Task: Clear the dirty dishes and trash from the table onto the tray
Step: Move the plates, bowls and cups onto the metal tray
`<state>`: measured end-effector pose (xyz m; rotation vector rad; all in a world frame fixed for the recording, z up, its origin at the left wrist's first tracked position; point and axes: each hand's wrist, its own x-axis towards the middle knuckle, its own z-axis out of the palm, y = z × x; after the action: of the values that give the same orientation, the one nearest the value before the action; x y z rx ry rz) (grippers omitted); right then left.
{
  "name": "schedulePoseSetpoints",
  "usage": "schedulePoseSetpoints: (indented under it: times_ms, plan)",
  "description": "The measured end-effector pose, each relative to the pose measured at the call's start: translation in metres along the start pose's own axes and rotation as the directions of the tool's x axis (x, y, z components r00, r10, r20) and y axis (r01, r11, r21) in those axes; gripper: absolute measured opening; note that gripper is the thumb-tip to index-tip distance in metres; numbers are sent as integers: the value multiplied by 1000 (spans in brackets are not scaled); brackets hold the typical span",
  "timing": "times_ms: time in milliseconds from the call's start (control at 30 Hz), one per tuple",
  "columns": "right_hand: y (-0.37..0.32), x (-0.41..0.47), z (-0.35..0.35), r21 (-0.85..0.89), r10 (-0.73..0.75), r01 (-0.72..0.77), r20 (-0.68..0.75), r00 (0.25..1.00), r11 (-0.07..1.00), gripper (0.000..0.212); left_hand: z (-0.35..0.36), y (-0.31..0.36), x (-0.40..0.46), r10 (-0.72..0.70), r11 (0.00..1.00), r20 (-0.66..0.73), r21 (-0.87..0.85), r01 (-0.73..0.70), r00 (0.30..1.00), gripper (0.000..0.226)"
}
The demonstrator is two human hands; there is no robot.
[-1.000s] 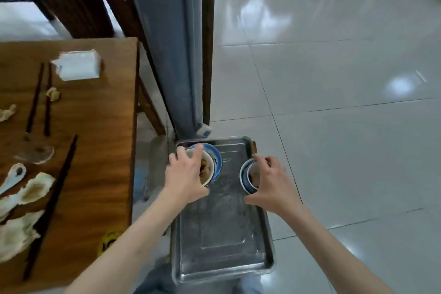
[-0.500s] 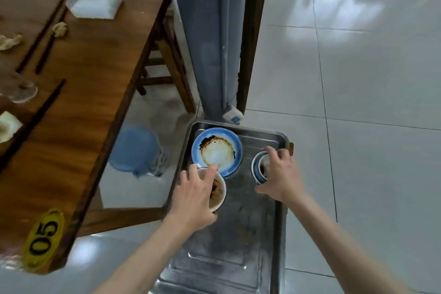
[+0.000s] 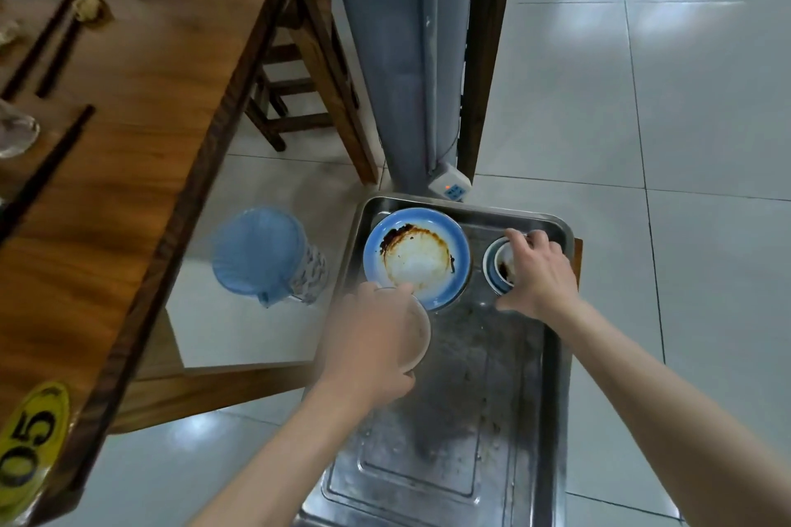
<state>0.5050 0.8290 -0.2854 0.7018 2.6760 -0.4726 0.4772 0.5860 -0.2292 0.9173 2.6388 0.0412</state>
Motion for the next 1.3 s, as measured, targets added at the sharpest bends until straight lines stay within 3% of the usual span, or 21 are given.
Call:
schedulePoseSetpoints:
  times_ms: [433, 833, 1167, 1300]
  plan:
    - [8, 22, 11, 39, 104, -104, 1, 995, 994, 117, 10, -11, 12, -9, 1000, -15, 1, 10, 1000, 105]
    - [8, 21, 4, 36, 43, -44, 50, 998, 998, 134, 10, -8, 18, 7, 1000, 4, 22, -8, 1000, 105]
    - [15, -44, -28, 64, -22, 23, -6, 1000, 998, 100, 22, 38, 22, 104, 994, 42, -29, -103, 994, 100]
    - [31, -72, -34, 69, 19, -20, 17, 1000, 997, 102, 33, 60, 33, 194, 980, 62, -52, -191, 979, 101]
